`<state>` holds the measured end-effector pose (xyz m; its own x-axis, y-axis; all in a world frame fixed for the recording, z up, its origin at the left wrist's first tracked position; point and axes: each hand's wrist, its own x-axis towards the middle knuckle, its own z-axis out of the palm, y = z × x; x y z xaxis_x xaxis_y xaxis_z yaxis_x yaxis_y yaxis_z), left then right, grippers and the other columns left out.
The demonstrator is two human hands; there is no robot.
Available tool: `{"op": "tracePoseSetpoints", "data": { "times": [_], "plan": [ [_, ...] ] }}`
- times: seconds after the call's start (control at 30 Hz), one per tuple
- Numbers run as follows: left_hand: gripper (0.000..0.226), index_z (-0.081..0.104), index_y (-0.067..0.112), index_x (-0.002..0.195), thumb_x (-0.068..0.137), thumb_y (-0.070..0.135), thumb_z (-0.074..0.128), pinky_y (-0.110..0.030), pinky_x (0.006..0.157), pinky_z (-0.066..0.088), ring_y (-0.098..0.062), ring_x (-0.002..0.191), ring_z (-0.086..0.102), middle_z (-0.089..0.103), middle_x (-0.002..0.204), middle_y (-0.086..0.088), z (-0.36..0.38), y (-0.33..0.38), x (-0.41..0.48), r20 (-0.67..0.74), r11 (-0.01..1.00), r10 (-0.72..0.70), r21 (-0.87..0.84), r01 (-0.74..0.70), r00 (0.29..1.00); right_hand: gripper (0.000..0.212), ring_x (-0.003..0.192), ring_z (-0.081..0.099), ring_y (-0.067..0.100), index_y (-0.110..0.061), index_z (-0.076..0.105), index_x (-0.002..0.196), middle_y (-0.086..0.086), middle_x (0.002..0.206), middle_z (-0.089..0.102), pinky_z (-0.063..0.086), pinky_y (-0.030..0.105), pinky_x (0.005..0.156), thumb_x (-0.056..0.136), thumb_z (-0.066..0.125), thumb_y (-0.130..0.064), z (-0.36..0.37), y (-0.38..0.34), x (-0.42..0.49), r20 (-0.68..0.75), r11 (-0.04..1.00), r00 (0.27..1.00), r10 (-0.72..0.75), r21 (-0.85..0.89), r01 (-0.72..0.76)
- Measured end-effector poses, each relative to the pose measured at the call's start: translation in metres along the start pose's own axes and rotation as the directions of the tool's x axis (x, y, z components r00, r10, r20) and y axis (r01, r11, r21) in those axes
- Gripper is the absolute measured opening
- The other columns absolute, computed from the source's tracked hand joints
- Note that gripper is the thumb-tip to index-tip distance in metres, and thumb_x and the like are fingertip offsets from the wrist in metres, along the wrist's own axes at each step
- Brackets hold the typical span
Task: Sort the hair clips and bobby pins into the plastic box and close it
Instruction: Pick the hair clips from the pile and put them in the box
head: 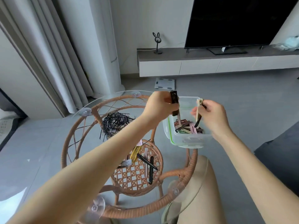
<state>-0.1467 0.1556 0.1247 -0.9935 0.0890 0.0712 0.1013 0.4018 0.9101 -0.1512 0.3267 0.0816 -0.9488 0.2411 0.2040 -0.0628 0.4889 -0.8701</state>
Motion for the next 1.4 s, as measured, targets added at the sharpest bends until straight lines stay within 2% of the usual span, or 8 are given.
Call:
{"op": "tracePoseSetpoints", "data": {
  "times": [0.17, 0.3, 0.47, 0.57, 0.7, 0.9, 1.1, 1.4],
  "plan": [
    [0.017, 0.066, -0.007, 0.091, 0.075, -0.004, 0.062, -0.048, 0.083, 0.056, -0.036, 0.09, 0.068, 0.068, 0.099, -0.027, 0.049, 0.007, 0.048, 0.148, 0.985, -0.172, 0.024, 0.17, 0.974, 0.03, 0.06, 0.049, 0.023, -0.019, 0.058, 0.058, -0.002, 0.057, 0.056, 0.032, 0.028, 0.052, 0.082, 0.049, -0.003, 0.002, 0.019, 0.015, 0.197, 0.956, 0.977, 0.076, -0.293, -0.015],
    [0.015, 0.063, 0.008, 0.094, 0.084, 0.001, 0.054, -0.035, 0.085, 0.055, -0.026, 0.088, 0.064, 0.065, 0.099, -0.014, 0.052, -0.006, 0.05, 0.336, 0.939, -0.255, 0.31, 0.149, 0.907, 0.031, 0.11, 0.058, 0.029, -0.007, 0.061, 0.117, 0.013, 0.119, 0.064, 0.043, 0.029, 0.087, 0.088, 0.05, -0.01, 0.002, 0.029, 0.015, 0.231, 0.849, 0.957, 0.177, -0.527, -0.03],
    [0.037, 0.065, 0.007, 0.113, 0.081, -0.005, 0.051, -0.04, 0.093, 0.052, -0.028, 0.102, 0.064, 0.064, 0.12, -0.013, 0.006, -0.025, 0.036, 0.128, 0.946, -0.118, 0.315, 0.073, 0.985, 0.028, 0.097, 0.062, 0.036, -0.002, 0.063, 0.109, 0.018, 0.107, 0.068, 0.047, 0.036, 0.084, 0.087, 0.047, -0.001, 0.005, 0.007, -0.017, 0.009, 0.832, 0.973, -0.229, -0.517, 0.2],
    [0.034, 0.065, 0.014, 0.113, 0.084, 0.0, 0.054, -0.031, 0.094, 0.05, -0.022, 0.103, 0.063, 0.064, 0.121, -0.007, -0.037, -0.046, 0.007, 0.136, 0.893, -0.095, 0.45, 0.024, 0.986, 0.024, 0.09, 0.065, 0.029, -0.005, 0.065, 0.105, 0.01, 0.102, 0.069, 0.051, 0.033, 0.08, 0.085, 0.053, -0.011, 0.02, -0.005, -0.058, 0.206, 0.81, 0.893, -0.399, -0.378, 0.449],
    [0.042, 0.054, 0.031, 0.124, 0.083, 0.026, 0.062, -0.029, 0.092, 0.047, -0.018, 0.108, 0.057, 0.056, 0.125, -0.002, -0.078, -0.083, -0.049, 0.239, 0.619, -0.181, 0.782, -0.079, 0.954, 0.069, 0.122, 0.044, 0.018, -0.021, 0.036, 0.138, -0.001, 0.136, 0.046, 0.041, 0.031, 0.096, 0.081, 0.054, -0.056, 0.053, -0.006, -0.109, 0.66, 0.74, 0.734, -0.162, -0.411, 0.533],
    [0.09, 0.009, 0.031, 0.146, 0.076, 0.057, 0.06, -0.034, 0.098, 0.043, -0.025, 0.116, 0.043, 0.039, 0.128, -0.012, -0.078, -0.136, -0.123, 0.112, 0.457, -0.346, 0.888, 0.062, 0.932, 0.111, 0.083, 0.061, 0.026, -0.006, 0.046, 0.131, 0.015, 0.098, 0.064, 0.052, 0.034, 0.054, 0.06, 0.024, -0.089, 0.121, 0.007, -0.133, 0.557, 0.581, 0.829, -0.04, -0.662, 0.473],
    [0.076, 0.012, 0.04, 0.144, 0.083, 0.048, 0.057, -0.035, 0.1, 0.036, -0.026, 0.117, 0.036, 0.037, 0.129, -0.01, -0.066, -0.15, -0.116, 0.187, 0.522, -0.229, 0.852, -0.042, 0.955, 0.071, 0.099, 0.051, 0.029, -0.019, 0.019, 0.143, 0.017, 0.122, 0.044, 0.046, 0.034, 0.077, 0.087, 0.042, -0.056, 0.146, -0.007, -0.126, 0.608, 0.644, 0.776, -0.166, -0.529, 0.553],
    [0.04, 0.052, 0.019, 0.126, 0.086, 0.015, 0.059, -0.03, 0.082, 0.046, -0.026, 0.097, 0.059, 0.061, 0.106, -0.007, -0.055, -0.153, -0.118, 0.104, 0.768, 0.022, 0.635, -0.083, 0.994, 0.03, 0.057, 0.063, 0.02, -0.006, 0.066, 0.084, 0.007, 0.073, 0.065, 0.048, 0.023, 0.044, 0.06, 0.077, 0.007, 0.139, 0.011, -0.132, 0.561, 0.665, 0.771, -0.3, -0.457, 0.591]
  ]
}}
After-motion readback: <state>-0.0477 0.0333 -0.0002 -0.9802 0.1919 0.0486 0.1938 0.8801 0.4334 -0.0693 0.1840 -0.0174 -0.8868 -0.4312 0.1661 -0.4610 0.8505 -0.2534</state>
